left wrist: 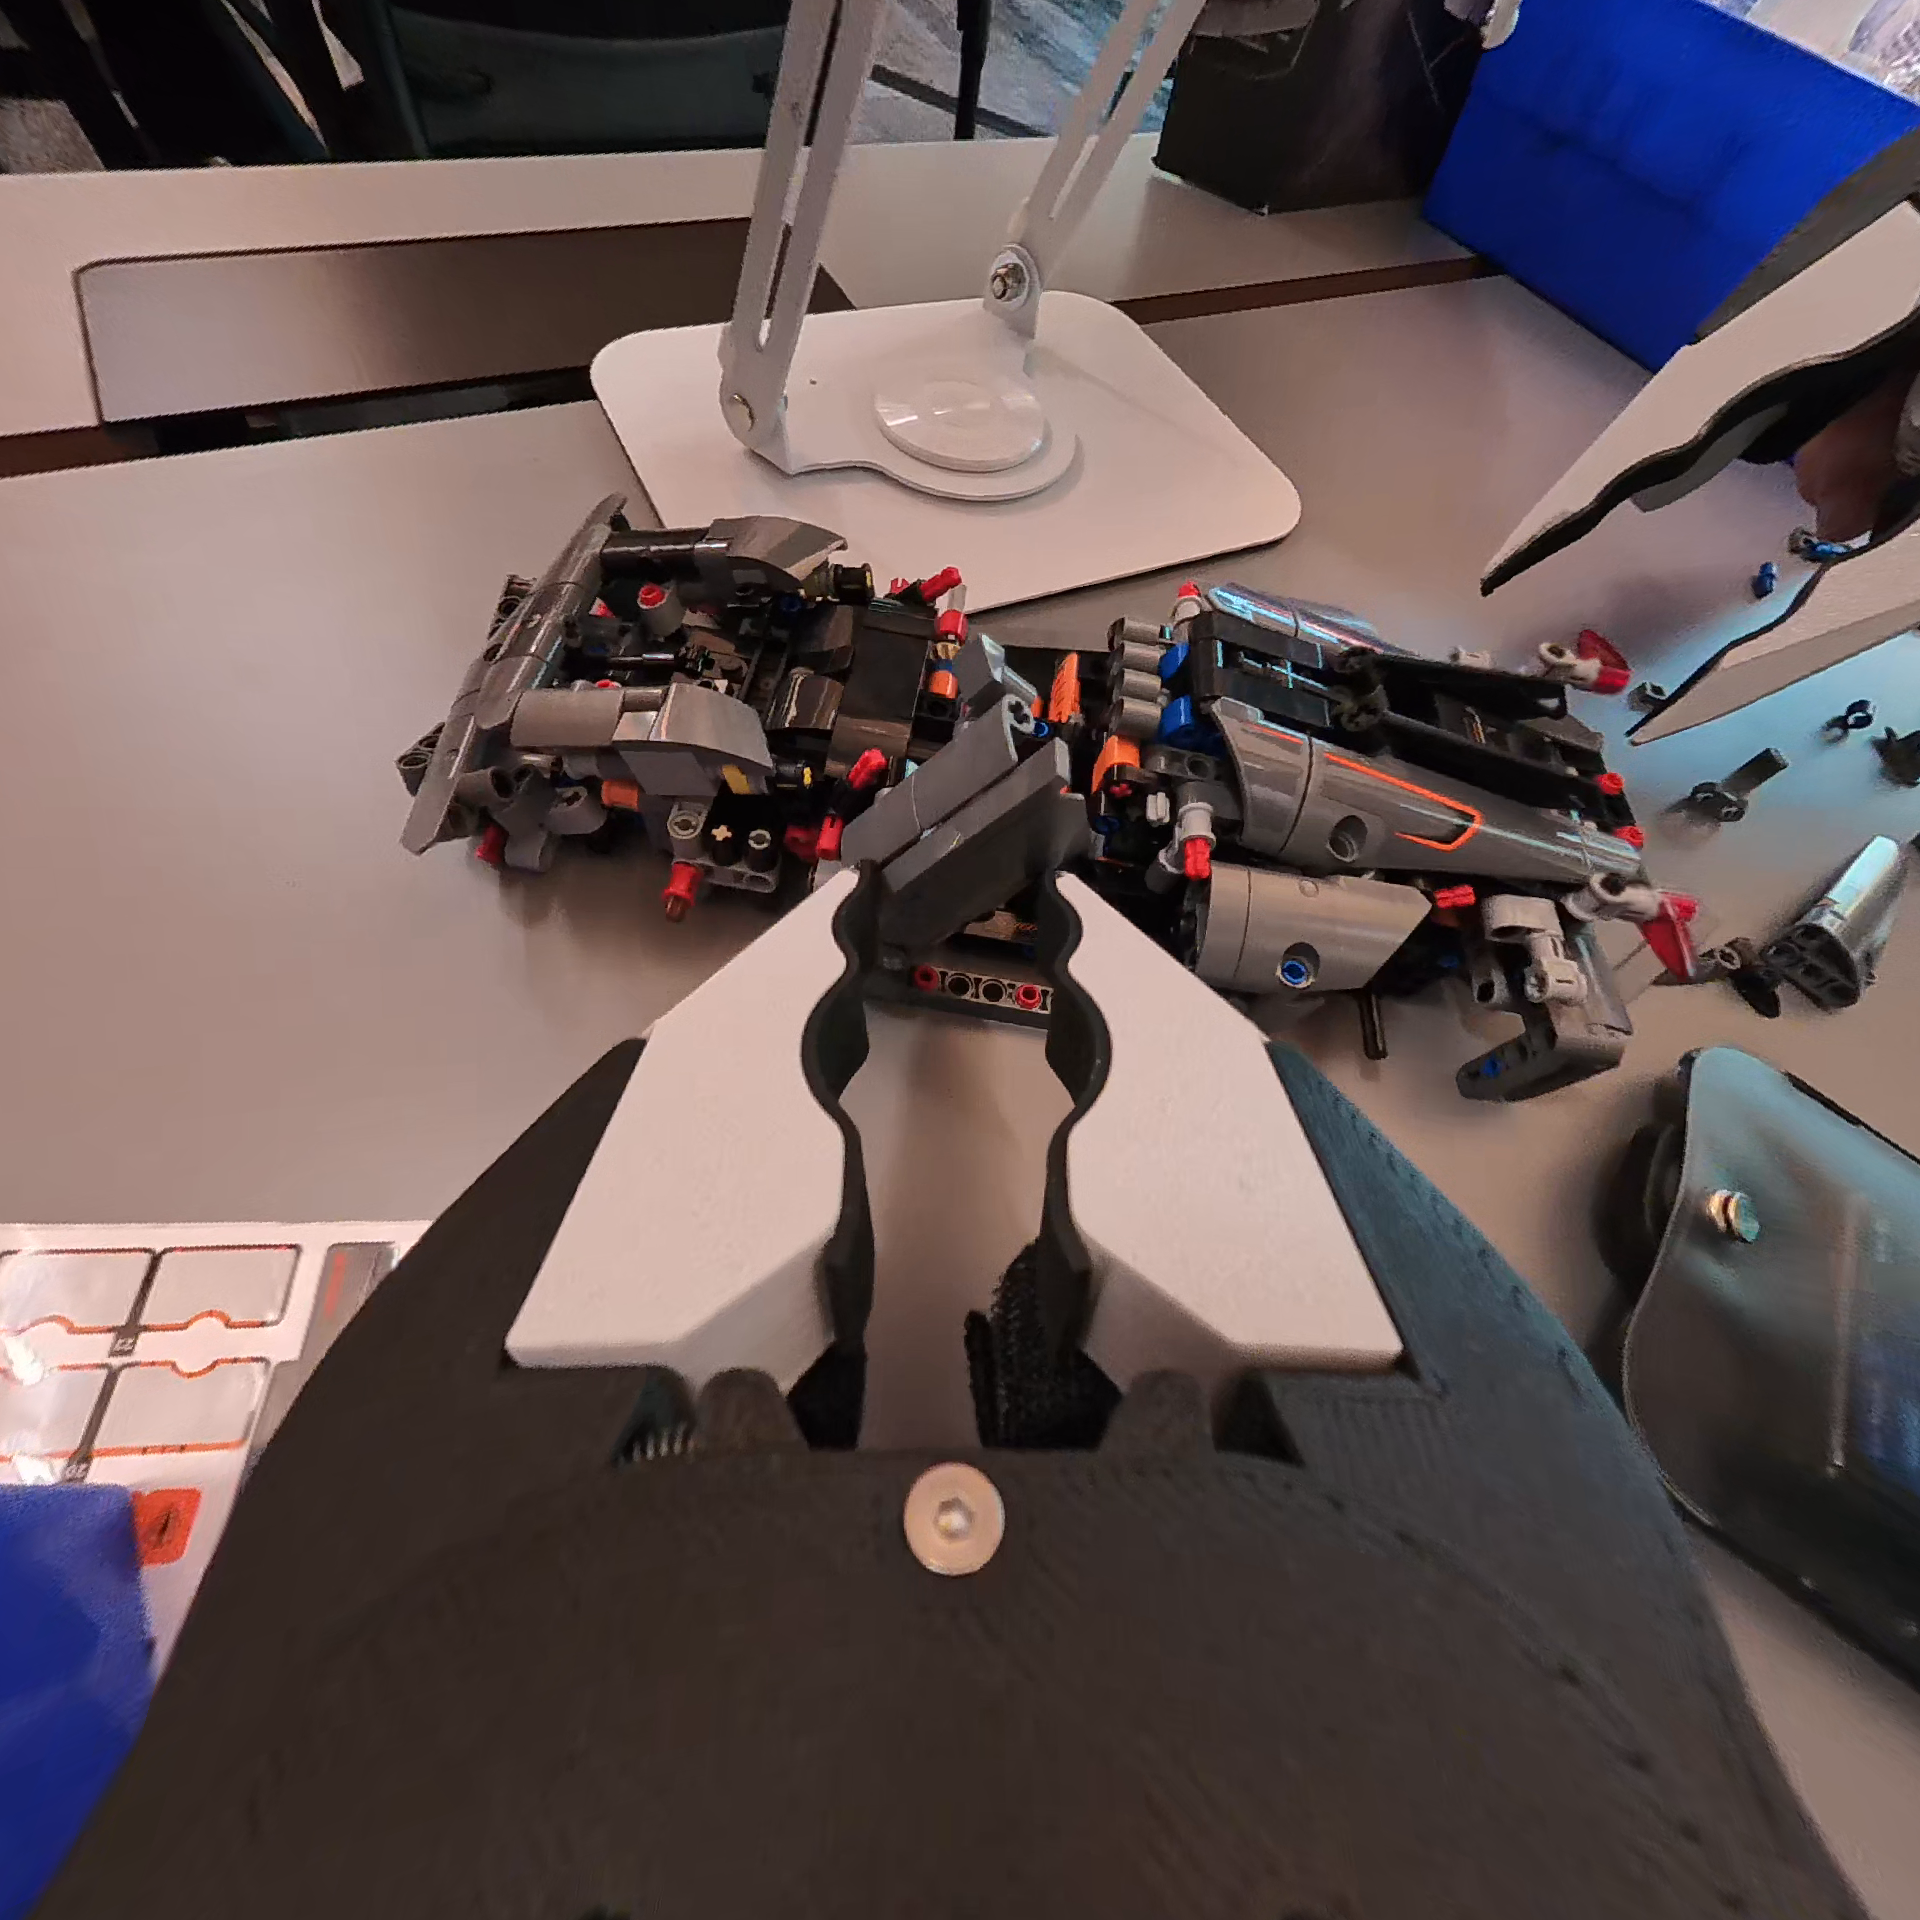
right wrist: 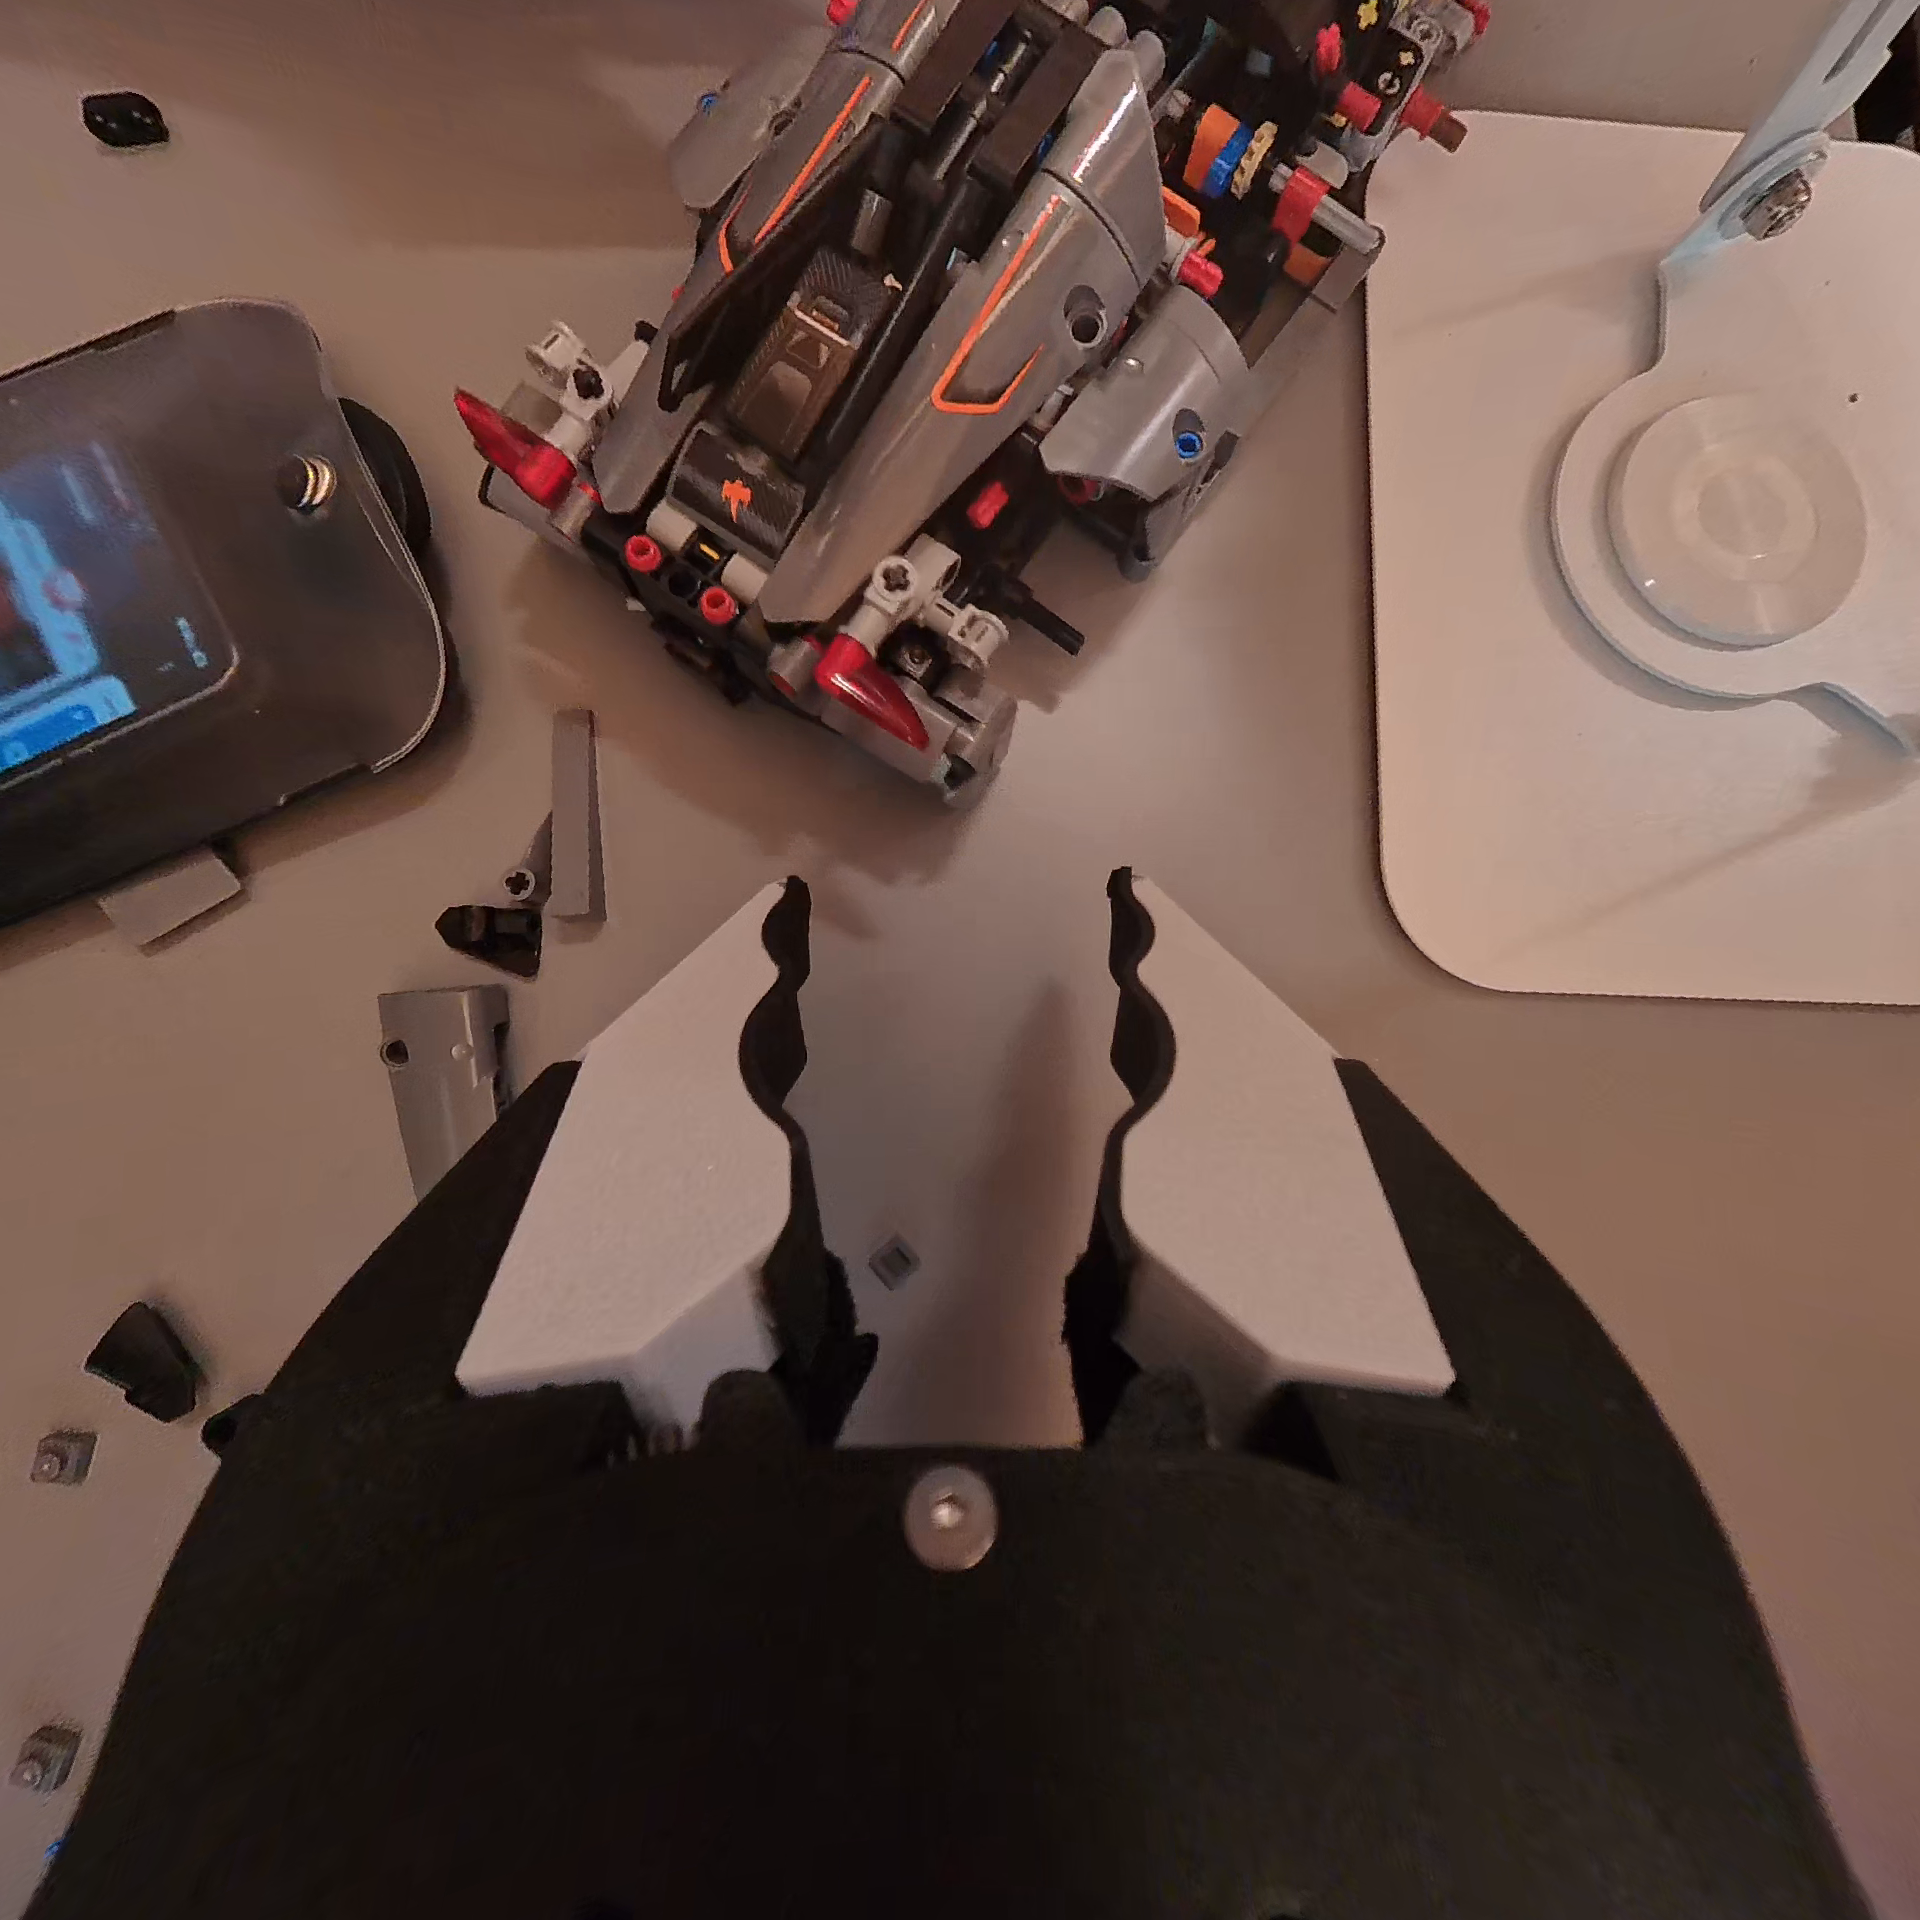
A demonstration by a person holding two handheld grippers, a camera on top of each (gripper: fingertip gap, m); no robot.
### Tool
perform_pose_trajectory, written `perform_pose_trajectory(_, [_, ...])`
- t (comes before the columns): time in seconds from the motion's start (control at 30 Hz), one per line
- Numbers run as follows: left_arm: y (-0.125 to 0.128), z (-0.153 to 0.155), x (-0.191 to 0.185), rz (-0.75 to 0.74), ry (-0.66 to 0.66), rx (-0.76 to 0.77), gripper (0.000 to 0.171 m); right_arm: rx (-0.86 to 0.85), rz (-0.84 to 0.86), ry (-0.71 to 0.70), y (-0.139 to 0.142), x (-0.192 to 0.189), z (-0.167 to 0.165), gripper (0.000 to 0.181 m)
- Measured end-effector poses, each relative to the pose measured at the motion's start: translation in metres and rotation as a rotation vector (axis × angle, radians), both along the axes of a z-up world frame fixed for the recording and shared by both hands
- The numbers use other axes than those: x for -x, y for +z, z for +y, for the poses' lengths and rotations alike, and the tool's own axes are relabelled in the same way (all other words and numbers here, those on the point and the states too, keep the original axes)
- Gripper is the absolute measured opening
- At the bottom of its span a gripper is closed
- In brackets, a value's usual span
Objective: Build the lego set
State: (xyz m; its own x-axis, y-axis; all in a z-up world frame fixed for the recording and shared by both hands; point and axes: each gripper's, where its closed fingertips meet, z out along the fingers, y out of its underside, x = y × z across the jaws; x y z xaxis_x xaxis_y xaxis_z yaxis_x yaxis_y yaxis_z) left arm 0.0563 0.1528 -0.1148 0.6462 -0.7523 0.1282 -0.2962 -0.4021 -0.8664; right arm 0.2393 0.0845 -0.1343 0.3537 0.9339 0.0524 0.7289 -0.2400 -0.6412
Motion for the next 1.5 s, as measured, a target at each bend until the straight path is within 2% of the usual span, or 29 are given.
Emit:
perform_pose_trajectory(0.23, [-0.001,0.003,0.007,0.015,0.024,-0.024,0.029,0.009,0.005,0.000,-0.002,0.001,-0.001,0.057])
perform_pose_trajectory(0.63, [0.003,-0.004,0.004,0.233,-0.016,-0.203,0.030,0.034,0.028,-0.006,-0.003,0.001,-0.002,0.057])
perform_pose_trajectory(0.73, [0.009,-0.007,0.002,0.251,-0.039,-0.242,0.031,0.041,0.035,-0.007,-0.003,0.001,-0.002,0.057])
perform_pose_trajectory(0.83, [0.029,-0.014,-0.007,0.160,-0.072,-0.285,0.030,0.046,0.040,-0.006,-0.003,0.002,-0.003,0.057])
perform_pose_trajectory(0.9, [0.035,-0.015,-0.008,0.164,-0.085,-0.293,0.028,0.052,0.044,-0.007,-0.004,0.002,-0.003,0.057])
perform_pose_trajectory(1.13, [0.011,-0.011,-0.013,0.323,-0.112,-0.271,0.018,0.067,0.045,-0.012,-0.007,0.001,-0.003,0.057])
perform_pose_trajectory(1.5, [0.002,-0.018,-0.017,0.393,-0.144,-0.309,0.014,0.069,0.046,-0.011,-0.007,0.001,-0.004,0.057])
